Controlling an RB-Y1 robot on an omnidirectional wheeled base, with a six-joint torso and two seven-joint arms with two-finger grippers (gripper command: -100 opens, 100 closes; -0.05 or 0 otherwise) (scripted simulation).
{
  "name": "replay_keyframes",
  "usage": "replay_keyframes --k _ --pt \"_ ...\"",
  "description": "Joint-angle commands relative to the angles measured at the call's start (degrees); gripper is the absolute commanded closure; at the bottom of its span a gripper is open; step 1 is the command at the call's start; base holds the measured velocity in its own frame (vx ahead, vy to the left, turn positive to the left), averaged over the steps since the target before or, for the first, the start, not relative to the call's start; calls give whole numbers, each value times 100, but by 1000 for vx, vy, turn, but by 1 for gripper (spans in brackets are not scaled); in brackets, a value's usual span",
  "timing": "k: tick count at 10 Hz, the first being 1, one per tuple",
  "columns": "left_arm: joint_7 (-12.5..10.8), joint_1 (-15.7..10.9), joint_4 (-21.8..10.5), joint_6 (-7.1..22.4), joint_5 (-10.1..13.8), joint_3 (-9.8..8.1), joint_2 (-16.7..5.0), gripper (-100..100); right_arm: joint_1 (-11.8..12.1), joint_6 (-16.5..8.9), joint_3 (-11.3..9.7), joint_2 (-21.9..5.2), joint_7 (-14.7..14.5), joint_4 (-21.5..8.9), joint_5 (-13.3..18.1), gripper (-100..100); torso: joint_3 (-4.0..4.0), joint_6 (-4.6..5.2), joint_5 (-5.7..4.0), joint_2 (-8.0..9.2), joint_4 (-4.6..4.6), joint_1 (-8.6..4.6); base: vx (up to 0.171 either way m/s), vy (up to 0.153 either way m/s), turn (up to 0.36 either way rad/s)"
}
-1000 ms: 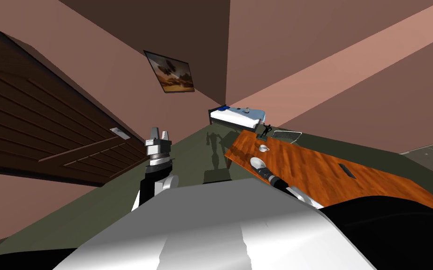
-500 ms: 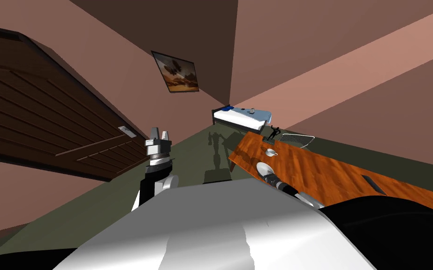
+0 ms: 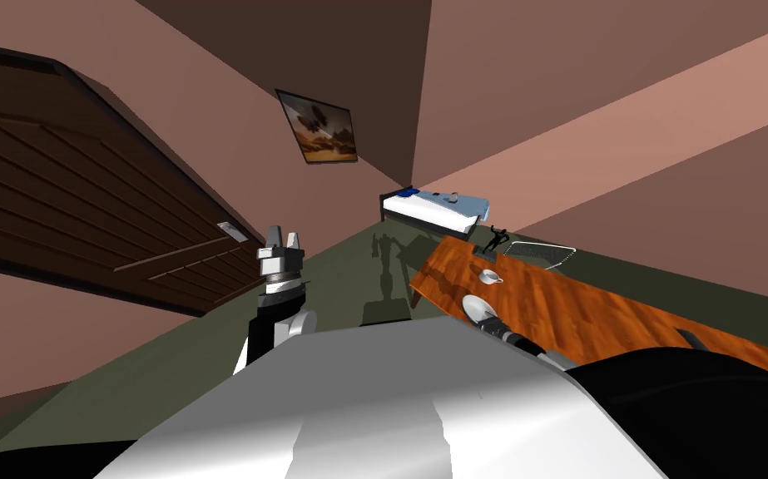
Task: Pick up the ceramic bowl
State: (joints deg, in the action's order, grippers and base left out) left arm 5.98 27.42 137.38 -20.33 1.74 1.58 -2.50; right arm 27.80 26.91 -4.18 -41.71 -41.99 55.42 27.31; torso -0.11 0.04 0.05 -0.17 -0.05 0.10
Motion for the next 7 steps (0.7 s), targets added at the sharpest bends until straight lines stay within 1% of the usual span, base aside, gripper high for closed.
replay_keyframes --k 1,2,3,4,5,7 --pt "0 0 0 0 0 0 0 0 12 59 32 -23 -230 -286 164 -100 0 0 0 0 0 0 78 28 109" --pt "0 0 0 0 0 0 0 0 28 88 49 -48 -397 -605 300 -100 0 -3 1 -1 1 4 98 24 170" --pt "0 0 0 0 0 0 0 0 28 88 49 -48 -397 -656 300 -100 -3 -2 1 -5 -1 4 78 8 47" --pt "0 0 0 0 0 0 0 0 43 116 67 -59 -559 -869 431 -100 0 1 1 -1 0 0 80 -7 91" --pt "0 0 0 0 0 0 0 0 43 116 67 -59 -559 -903 431 -100 0 -2 -1 -1 0 -6 69 -6 50" --pt "0 0 0 0 0 0 0 0 71 169 98 -45 -863 -1350 673 -100 1 -1 -1 2 1 -1 88 5 116"
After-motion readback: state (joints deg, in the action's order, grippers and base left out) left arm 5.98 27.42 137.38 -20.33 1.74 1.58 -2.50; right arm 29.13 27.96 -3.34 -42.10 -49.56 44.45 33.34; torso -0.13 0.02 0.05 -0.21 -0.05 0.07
